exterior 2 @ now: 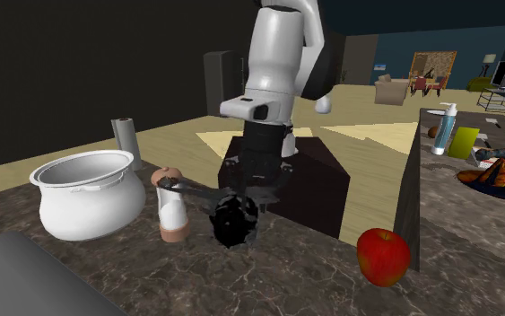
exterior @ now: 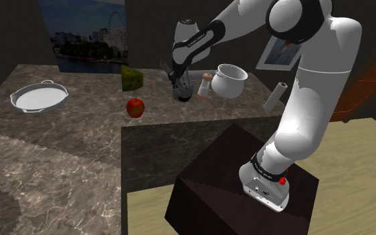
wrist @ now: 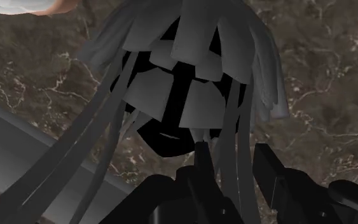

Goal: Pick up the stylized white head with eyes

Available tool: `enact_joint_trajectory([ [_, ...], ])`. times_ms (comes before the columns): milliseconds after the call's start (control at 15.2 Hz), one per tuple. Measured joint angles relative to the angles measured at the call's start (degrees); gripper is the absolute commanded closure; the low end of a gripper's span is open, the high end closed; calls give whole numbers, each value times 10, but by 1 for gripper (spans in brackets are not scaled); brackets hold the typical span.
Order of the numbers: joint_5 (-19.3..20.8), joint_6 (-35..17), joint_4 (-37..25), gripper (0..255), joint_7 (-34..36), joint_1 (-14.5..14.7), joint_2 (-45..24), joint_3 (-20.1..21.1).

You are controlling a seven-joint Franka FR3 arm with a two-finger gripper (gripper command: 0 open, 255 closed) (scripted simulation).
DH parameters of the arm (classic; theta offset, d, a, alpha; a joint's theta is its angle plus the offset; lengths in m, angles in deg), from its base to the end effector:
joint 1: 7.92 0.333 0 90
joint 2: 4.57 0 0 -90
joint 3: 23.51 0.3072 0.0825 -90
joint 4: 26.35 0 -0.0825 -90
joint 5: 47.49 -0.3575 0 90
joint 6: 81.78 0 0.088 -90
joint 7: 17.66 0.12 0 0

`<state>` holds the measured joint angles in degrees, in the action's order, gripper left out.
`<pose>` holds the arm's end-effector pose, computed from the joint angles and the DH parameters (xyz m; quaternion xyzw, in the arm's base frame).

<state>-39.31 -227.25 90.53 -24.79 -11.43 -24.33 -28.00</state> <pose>0.5869 -0.0803 0.2864 0.9941 0.0512 0.0684 0.0674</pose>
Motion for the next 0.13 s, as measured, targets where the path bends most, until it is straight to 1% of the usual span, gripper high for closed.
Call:
enact_joint_trajectory([
  [132, -1, 11, -2, 255, -1, 0, 9, 1],
])
